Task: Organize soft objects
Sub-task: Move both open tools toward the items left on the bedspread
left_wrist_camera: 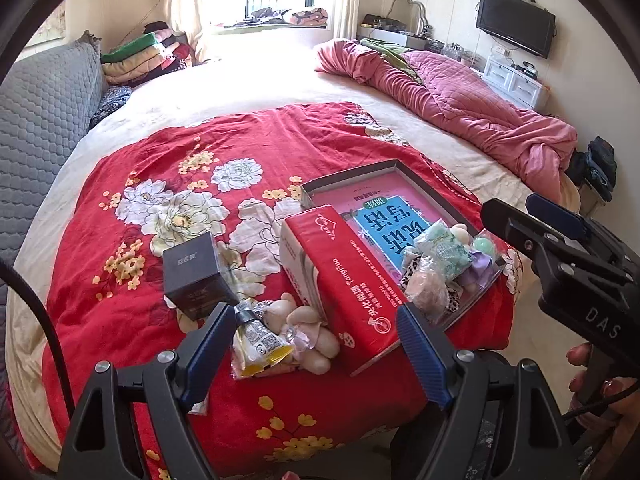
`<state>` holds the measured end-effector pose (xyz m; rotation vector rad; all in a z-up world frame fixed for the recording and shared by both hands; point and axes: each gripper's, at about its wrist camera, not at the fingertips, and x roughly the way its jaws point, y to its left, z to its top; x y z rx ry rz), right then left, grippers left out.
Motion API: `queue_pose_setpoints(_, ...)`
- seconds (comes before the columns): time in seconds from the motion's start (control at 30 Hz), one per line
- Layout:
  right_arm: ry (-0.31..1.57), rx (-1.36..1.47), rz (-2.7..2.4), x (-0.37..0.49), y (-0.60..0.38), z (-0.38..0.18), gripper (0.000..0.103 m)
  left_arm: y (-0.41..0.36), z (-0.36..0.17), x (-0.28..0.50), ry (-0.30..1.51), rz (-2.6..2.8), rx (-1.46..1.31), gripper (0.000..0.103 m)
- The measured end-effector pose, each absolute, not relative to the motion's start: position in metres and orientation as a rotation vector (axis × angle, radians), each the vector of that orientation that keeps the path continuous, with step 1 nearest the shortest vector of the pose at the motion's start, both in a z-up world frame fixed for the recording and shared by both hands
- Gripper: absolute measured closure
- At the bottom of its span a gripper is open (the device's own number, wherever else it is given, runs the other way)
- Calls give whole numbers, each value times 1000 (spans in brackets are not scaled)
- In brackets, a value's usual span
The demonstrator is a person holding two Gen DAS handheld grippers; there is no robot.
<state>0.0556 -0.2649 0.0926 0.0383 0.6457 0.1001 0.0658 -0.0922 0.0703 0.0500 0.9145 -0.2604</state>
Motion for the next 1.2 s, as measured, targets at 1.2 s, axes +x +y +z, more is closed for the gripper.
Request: queue_pose_setpoints(1.2, 710, -105, 247, 49, -186, 73, 25, 25, 36, 57, 977, -83, -92, 21)
